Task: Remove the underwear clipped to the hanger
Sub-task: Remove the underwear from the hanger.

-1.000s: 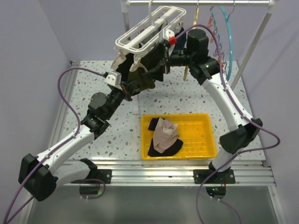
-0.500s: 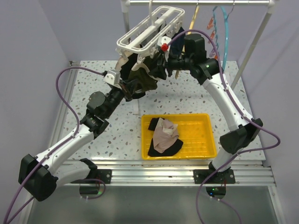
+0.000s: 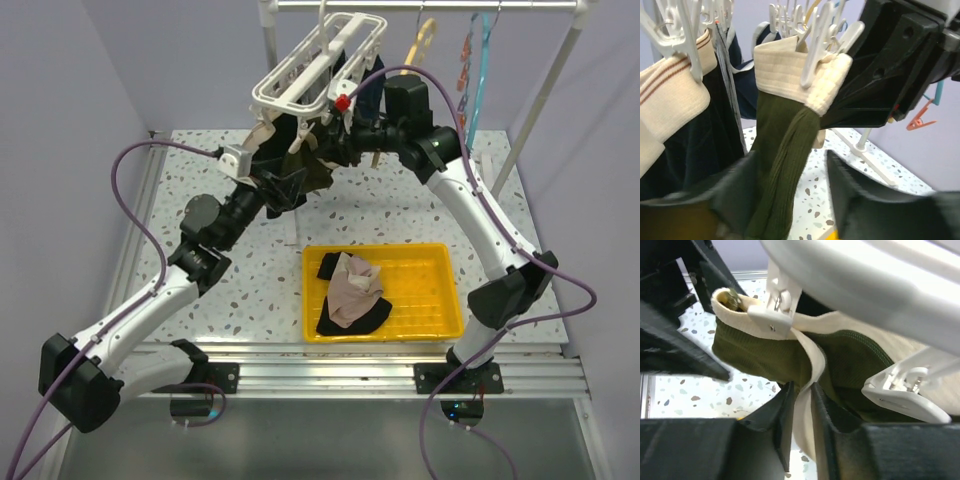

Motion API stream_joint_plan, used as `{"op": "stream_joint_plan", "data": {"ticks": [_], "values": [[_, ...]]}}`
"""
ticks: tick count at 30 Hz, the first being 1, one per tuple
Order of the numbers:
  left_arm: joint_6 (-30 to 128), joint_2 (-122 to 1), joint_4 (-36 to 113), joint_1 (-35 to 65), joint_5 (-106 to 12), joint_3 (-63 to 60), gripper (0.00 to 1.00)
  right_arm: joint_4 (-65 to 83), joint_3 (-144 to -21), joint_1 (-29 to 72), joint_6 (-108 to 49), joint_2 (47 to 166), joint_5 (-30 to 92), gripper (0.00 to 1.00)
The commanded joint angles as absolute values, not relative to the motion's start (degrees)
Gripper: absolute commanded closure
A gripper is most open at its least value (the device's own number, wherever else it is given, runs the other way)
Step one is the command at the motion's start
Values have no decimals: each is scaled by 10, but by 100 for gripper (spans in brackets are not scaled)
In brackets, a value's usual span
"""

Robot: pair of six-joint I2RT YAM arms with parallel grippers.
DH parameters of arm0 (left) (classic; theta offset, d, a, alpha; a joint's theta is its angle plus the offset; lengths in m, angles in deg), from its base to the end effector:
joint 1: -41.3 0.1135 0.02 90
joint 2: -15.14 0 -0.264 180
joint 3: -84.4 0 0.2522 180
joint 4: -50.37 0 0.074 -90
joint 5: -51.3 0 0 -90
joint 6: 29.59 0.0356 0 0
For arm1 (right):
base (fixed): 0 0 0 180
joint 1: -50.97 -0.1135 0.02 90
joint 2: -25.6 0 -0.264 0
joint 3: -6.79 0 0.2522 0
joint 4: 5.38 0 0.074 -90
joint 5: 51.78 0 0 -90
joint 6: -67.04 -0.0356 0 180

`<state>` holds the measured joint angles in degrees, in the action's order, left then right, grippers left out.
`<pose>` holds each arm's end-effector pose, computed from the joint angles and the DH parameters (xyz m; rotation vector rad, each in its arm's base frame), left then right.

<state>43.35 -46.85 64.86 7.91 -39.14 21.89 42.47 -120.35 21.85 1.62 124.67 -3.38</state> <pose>0.2120 -0.1401 0.3773 0.1980 1.3325 -0.7530 0.3195 0.2050 0.4588 -1.2619 1.4112 0.7451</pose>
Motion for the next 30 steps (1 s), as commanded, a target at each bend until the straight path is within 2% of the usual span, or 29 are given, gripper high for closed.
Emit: {"op": "stream_joint_plan", "data": {"ticks": [1,2,3,7,20,30], "values": [[435,-440,683,83,-422,198,34,401,-1211,218,5,1241,-24,74],[439,-436,683,83,-430,197,31,403,-1211,219,6,1240,-20,66],[444,-426,679,83,-447,198,28,405,-1209,219,9,1238,-20,64],[470,-411,669,83,-460,192,20,410,-1203,218,16,1228,-18,63],[542,-526,690,82,-434,99,21,410,-1189,219,9,1217,-18,63],[601,-554,714,82,-418,78,22,405,-1186,220,-1,1214,-27,63]]}}
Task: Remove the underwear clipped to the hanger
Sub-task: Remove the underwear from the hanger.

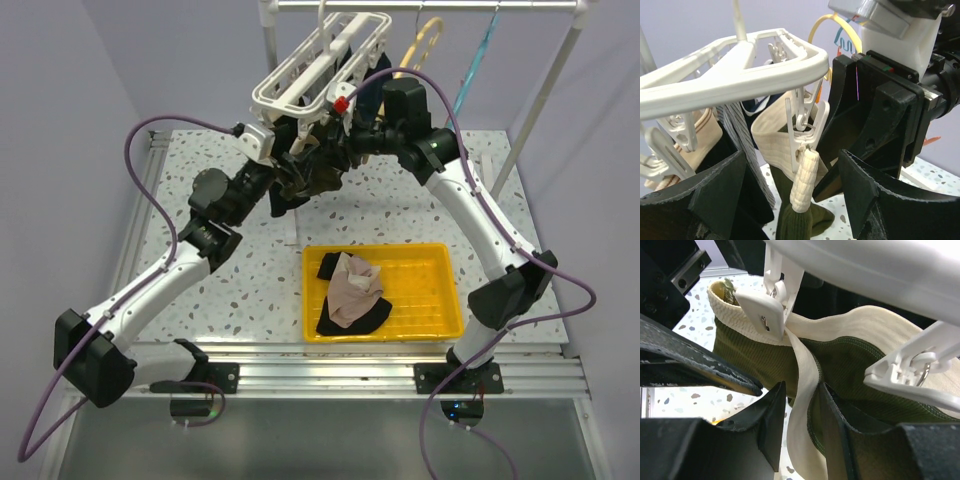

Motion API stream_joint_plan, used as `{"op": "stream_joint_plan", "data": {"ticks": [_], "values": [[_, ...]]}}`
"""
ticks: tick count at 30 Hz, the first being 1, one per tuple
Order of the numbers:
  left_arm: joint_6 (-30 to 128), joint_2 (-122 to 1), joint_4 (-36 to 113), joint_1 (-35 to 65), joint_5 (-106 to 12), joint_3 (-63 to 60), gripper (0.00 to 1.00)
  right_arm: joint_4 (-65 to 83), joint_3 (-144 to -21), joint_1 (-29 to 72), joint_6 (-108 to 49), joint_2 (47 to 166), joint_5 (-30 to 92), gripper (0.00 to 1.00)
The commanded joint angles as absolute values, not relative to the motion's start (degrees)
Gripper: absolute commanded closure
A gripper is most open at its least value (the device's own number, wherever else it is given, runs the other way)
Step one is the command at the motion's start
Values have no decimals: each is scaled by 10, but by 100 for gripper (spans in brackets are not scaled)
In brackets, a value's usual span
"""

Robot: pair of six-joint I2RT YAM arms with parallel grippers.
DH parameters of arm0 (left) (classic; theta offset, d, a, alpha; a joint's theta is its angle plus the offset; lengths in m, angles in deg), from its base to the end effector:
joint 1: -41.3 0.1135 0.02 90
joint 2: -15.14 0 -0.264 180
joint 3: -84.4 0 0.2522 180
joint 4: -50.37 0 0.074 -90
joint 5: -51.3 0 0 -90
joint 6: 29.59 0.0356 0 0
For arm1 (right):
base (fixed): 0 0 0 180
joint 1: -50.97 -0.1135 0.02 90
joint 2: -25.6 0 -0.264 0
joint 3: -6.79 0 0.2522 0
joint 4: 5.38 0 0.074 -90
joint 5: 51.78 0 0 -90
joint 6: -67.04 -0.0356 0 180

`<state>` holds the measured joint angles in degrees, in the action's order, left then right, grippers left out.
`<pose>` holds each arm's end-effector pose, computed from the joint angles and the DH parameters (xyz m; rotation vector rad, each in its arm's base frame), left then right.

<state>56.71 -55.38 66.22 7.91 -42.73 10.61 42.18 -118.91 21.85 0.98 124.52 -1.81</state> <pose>0.2384 -0.1602 0.4126 0.3827 1.2011 -0.6046 0.3215 0.2053 0.4520 -1.2449 1.4504 0.7324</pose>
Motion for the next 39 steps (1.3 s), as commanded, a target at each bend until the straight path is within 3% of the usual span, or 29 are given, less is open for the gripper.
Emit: {"op": "stream_joint_plan", "data": {"ticks": [1,13,20,27,31,34,37,39], "values": [[601,-557,716,83,-419,76,22,405,-1185,219,-1,1214,-28,63],[635,-589,719,83,-451,42,26,401,-1181,219,-9,1213,-33,63],[622,-608,727,82,-466,20,48,401,-1179,219,-11,1211,-35,63],[591,-608,757,82,-484,19,52,398,-1175,218,-13,1213,-35,63],[585,-609,763,83,-492,22,72,400,-1175,218,-14,1213,-36,63],[582,-607,763,82,-496,24,100,398,-1174,218,-14,1213,-36,63],[580,-601,764,83,-495,29,100,399,-1174,219,-14,1211,-36,63],[574,-592,764,83,-486,32,77,399,-1174,218,-14,1211,-36,63]]}}
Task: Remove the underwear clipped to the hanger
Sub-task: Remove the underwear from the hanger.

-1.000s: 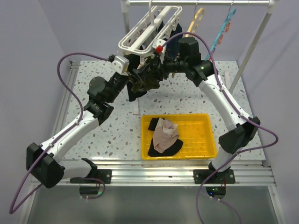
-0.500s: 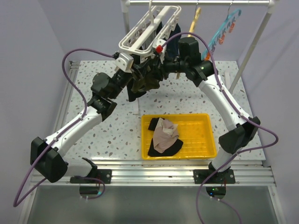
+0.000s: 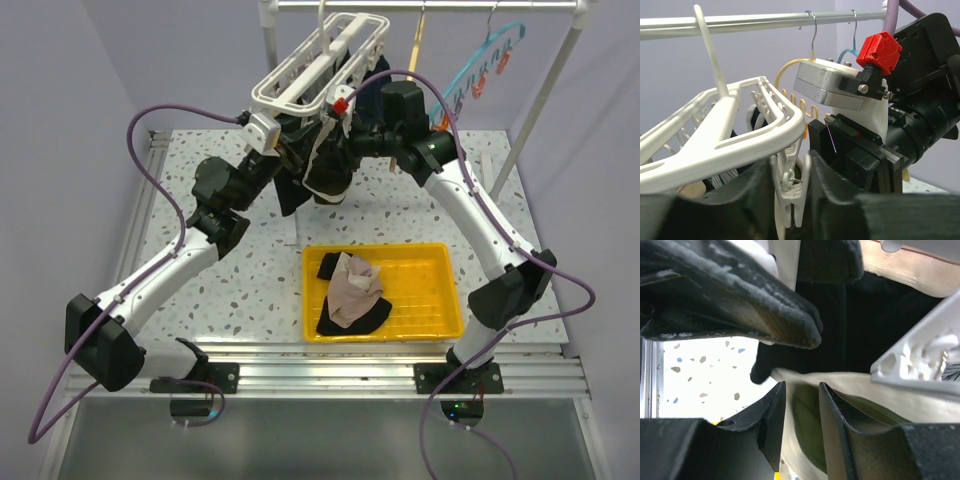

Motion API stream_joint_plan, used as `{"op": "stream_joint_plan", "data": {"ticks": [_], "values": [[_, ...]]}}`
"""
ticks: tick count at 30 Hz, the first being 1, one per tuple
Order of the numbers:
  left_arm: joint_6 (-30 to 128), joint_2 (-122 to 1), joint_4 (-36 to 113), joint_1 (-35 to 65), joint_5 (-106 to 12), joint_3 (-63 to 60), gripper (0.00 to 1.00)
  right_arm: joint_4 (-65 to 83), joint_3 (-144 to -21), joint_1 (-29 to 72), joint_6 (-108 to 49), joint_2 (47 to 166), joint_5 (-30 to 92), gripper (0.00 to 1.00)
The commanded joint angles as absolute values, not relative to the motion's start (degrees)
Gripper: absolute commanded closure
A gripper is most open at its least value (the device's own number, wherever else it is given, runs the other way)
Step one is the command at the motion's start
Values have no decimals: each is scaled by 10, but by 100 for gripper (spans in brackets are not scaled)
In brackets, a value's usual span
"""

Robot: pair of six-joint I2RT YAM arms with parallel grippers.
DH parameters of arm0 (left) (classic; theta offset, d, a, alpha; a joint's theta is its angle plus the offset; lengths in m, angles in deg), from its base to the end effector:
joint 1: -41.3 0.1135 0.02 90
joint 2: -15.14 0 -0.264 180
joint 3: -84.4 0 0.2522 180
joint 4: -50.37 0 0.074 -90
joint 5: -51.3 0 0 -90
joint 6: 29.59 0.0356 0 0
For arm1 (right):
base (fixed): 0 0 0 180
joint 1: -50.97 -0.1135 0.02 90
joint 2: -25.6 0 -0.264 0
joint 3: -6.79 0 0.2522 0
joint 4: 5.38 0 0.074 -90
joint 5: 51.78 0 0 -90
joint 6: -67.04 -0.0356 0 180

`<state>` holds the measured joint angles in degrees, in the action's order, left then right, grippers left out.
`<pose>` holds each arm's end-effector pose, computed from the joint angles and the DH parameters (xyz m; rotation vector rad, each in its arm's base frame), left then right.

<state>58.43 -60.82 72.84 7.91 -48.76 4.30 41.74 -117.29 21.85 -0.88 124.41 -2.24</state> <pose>0.2512 -0.1730 0.4367 0.4590 1.0399 -0.6480 0.3228 0.2062 0.4444 -1.2309 1.4880 0.7670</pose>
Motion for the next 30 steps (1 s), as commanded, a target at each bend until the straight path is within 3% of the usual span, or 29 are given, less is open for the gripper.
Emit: {"op": "stream_joint_plan", "data": {"ticks": [1,2,4,8,16,27,30], "values": [[572,-588,765,82,-480,39,63,400,-1175,219,-14,1211,-35,63],[572,-583,763,82,-478,42,44,401,-1176,218,-13,1211,-35,62],[576,-567,743,83,-476,47,32,412,-1182,219,-6,1211,-33,57],[583,-532,697,82,-470,67,20,460,-1200,220,29,1202,-12,44],[592,-445,633,82,-463,136,18,565,-1197,268,118,1143,-34,27],[534,-402,646,82,-491,213,20,473,-1174,377,6,1117,-60,26],[485,-415,666,82,-500,221,20,436,-1172,380,-37,1129,-48,31]]}}
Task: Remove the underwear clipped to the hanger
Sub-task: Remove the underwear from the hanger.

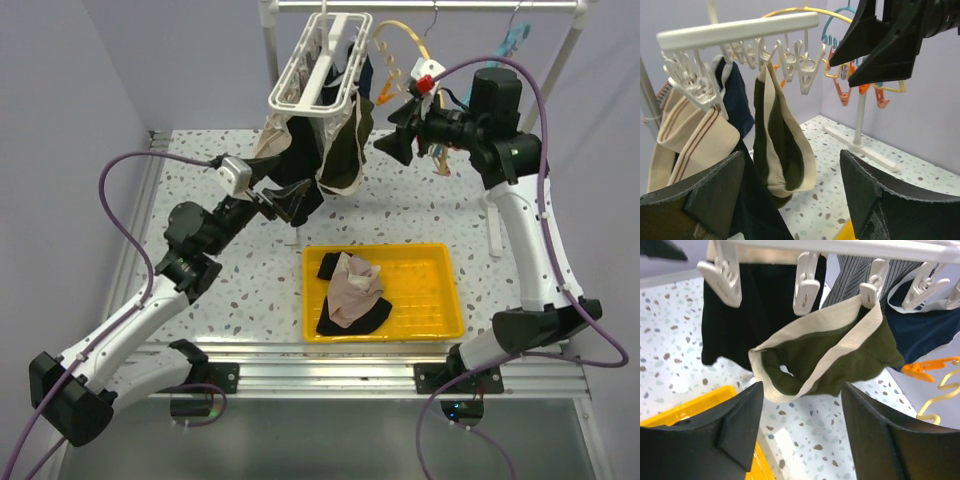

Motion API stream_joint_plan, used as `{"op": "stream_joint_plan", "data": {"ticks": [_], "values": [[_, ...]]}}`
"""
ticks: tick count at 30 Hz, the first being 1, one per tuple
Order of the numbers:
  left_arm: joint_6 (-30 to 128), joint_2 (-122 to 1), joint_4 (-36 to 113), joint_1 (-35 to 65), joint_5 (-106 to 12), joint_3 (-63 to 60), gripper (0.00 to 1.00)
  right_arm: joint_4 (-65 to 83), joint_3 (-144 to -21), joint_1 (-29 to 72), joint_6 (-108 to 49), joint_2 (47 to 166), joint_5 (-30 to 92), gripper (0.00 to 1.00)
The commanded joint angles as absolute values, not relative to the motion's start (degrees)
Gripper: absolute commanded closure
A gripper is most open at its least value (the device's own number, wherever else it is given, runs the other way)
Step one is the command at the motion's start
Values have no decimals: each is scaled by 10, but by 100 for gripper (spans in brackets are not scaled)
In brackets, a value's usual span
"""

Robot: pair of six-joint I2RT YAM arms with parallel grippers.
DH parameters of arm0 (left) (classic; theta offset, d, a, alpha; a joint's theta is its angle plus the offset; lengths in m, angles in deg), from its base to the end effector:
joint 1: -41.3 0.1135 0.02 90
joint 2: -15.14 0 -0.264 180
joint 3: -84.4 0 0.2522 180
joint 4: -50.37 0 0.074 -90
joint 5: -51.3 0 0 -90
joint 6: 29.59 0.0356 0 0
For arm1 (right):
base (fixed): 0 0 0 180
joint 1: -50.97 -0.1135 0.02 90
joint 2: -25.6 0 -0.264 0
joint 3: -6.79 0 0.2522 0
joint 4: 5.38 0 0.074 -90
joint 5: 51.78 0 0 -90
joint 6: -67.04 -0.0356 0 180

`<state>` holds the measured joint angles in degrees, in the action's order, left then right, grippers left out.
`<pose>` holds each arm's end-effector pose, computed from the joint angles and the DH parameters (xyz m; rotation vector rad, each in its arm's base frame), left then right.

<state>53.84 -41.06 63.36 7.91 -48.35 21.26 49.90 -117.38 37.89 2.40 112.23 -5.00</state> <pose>0.1855 -0.1294 0.4005 0.4363 1.1810 -0.7083 0.2864 0.0916 0.5003 -1.0585 1.4923 0.5550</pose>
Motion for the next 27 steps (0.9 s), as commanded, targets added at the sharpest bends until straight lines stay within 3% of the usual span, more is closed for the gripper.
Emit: {"op": "stream_joint_plan", "data": {"ticks": [1,9,19,27], "values": [[478,-422,669,76,-500,222,19,428,-1174,379,-50,1132,-37,35],[499,-512,704,-35,-342,216,18,389,-1198,380,-138,1164,-34,39],[428,-621,737,-69,-288,177,18,384,-1168,379,-156,1153,-23,39],[342,-681,716,-118,-138,139,19,379,-1152,379,-170,1147,-13,39]]}}
